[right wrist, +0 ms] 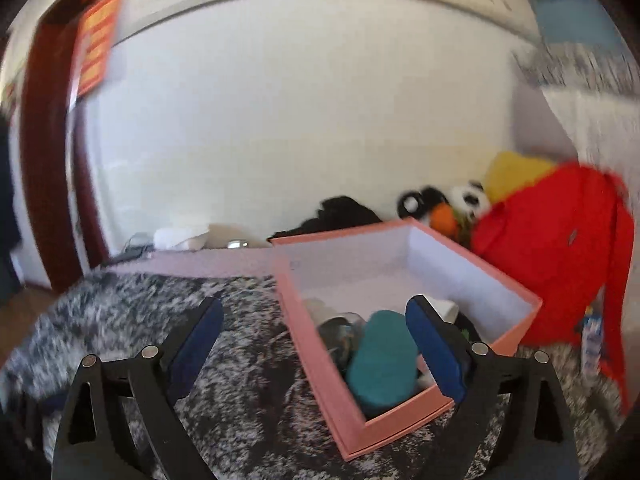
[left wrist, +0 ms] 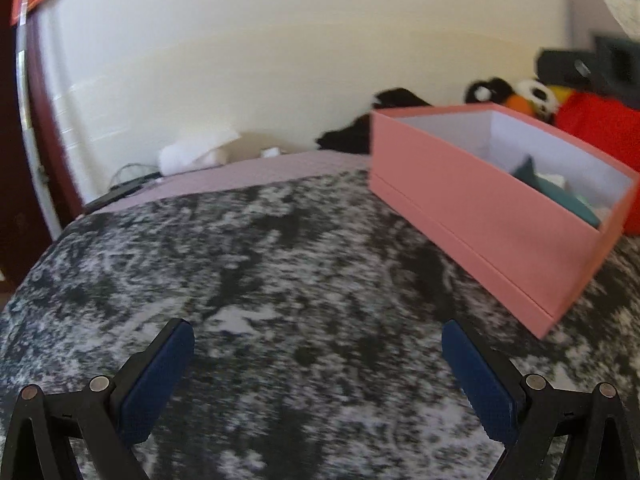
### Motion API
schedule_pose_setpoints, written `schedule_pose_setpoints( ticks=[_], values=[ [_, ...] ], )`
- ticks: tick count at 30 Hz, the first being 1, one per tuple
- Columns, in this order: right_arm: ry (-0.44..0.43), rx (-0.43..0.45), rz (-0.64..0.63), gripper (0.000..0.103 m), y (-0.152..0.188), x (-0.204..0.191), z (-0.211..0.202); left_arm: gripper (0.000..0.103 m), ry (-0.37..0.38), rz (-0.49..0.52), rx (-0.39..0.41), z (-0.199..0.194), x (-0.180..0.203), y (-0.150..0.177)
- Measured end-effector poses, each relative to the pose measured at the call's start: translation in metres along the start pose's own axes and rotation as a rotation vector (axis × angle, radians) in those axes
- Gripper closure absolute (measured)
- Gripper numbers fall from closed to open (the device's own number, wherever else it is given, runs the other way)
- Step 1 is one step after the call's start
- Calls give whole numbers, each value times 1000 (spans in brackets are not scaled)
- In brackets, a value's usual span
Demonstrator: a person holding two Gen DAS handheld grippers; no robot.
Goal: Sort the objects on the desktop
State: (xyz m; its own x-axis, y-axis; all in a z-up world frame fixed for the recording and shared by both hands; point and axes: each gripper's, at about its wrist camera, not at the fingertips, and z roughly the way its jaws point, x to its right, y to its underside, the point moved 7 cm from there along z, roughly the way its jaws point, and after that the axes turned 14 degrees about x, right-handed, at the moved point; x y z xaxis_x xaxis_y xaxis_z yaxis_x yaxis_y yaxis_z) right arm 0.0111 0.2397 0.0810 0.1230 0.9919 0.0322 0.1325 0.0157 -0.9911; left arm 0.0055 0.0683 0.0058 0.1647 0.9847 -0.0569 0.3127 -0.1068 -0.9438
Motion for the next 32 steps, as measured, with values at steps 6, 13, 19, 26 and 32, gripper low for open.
schedule_pose_setpoints(
  ticks=[6, 13, 19, 26, 32],
  values=[
    [-39, 37, -45, 6, -8, -45, -25, 1, -85, -97, 23, -6, -44, -11],
    [-59, 43, -45, 5, -9, -78, -23, 1, -202, -206, 34, -11, -89, -14],
    [-79, 46, -113, 5, -4, -106, -18, 1, -312, -91, 72, -16, -100, -14],
    [-95, 40, -130, 5, 1, -125, -13, 1, -312, -33, 100, -21, -101, -14],
    [-107, 29, -137, 5, 6, -139, -9, 1, -316, -19, 117, -26, -101, -16]
  ],
)
